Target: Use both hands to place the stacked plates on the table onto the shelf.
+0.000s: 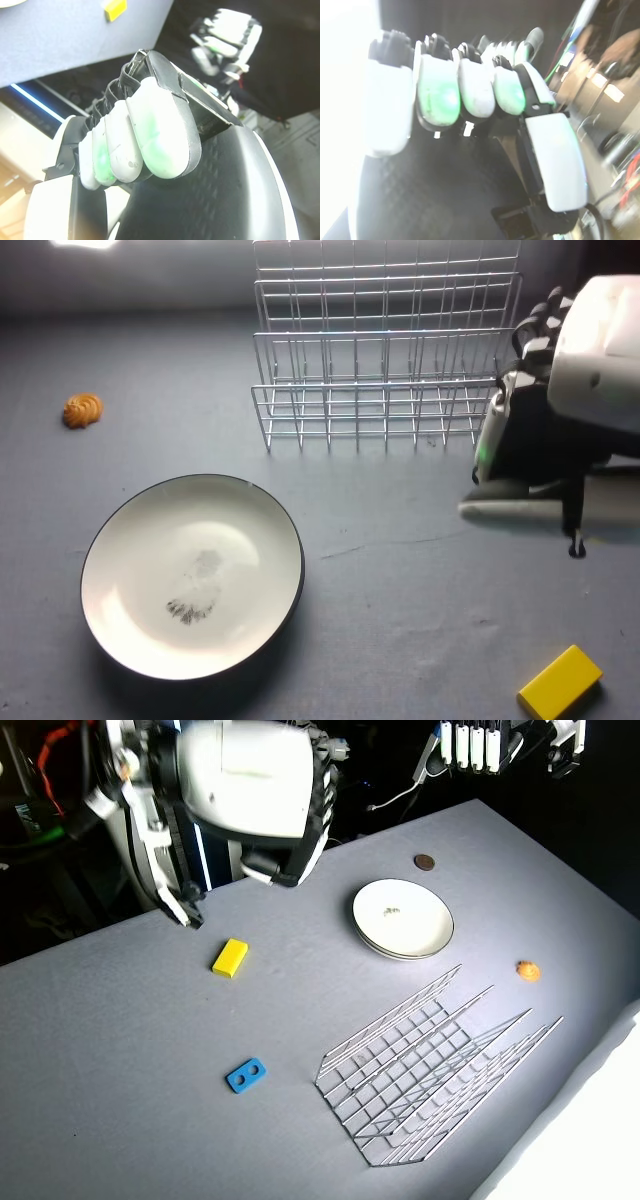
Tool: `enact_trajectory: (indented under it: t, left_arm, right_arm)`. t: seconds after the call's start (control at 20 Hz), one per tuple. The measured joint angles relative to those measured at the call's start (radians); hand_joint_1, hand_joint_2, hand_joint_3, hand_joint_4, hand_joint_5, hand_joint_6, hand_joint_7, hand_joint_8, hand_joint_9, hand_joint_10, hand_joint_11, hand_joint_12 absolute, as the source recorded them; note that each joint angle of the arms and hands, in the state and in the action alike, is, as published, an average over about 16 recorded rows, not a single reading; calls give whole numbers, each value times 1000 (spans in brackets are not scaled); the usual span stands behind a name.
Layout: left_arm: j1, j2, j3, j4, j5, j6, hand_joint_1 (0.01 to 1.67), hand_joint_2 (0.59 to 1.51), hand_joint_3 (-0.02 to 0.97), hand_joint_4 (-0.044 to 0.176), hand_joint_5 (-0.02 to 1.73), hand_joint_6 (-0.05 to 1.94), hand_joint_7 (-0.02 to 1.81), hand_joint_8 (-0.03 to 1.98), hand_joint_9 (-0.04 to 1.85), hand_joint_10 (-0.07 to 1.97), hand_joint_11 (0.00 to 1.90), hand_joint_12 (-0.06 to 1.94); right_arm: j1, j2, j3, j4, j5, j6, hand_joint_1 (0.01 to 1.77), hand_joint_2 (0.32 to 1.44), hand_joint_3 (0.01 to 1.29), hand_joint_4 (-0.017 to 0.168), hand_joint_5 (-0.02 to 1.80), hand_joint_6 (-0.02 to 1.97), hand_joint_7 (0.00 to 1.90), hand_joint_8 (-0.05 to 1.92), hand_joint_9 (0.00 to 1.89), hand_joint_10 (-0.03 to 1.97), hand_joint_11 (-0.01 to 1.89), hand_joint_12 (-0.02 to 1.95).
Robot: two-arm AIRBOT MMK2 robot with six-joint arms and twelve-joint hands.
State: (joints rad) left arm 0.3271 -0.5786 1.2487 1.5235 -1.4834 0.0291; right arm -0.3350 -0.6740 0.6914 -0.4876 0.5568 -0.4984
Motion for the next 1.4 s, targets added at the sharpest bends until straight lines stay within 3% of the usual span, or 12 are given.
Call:
enact_trajectory:
  t: [0.35, 0.45, 0.55, 0.7, 0.9, 1.15, 1.4]
  left_arm:
    - [1, -1, 4, 2, 2, 3, 124, 1086, 44, 18, 430, 435, 436, 450, 494, 420, 517, 428]
    - [1, -2, 5, 0, 2, 5, 94, 1077, 42, 11, 337, 333, 342, 346, 392, 322, 411, 325]
    - [2, -2, 4, -3, 3, 7, 28, 1061, 30, -3, 148, 113, 145, 118, 181, 108, 199, 106]
    - [2, -3, 1, -4, 4, 11, 12, 1060, 23, 2, 20, -4, 17, -5, 27, 5, 32, -6]
    - [-1, -4, -4, 11, 1, 14, 12, 1058, 21, 0, 16, -8, 18, -13, 19, 9, 15, -12]
    - [-5, -5, -10, 39, -10, 15, 12, 1055, 17, 0, 21, -8, 21, -13, 22, 9, 15, -12]
    - [-10, -6, -11, 107, -23, 4, 13, 1052, 15, 0, 22, -9, 21, -13, 21, 9, 15, -12]
  right_arm:
    - [-31, -4, 0, 48, 34, -60, 139, 1071, 33, 18, 402, 525, 431, 495, 456, 508, 545, 471]
    - [-40, -6, 1, 64, 54, -83, 185, 1043, 32, 12, 321, 417, 345, 390, 365, 400, 441, 365]
    - [-56, -9, 1, 97, 86, -124, 249, 998, 26, -3, 156, 190, 171, 168, 182, 174, 237, 140]
    - [-81, -14, 1, 161, 141, -188, 421, 970, 19, 0, 27, 24, 28, 11, 28, 11, 48, -6]
    - [-109, -20, 2, 223, 191, -253, 671, 929, 20, -3, 20, 19, 19, 15, 16, 6, 18, -10]
    - [-122, -28, 3, 231, 206, -279, 964, 880, 20, 0, 21, 19, 20, 13, 18, 4, 20, -10]
    - [-120, -34, 6, 182, 168, -238, 1012, 873, 20, -1, 20, 19, 20, 13, 17, 4, 20, -9]
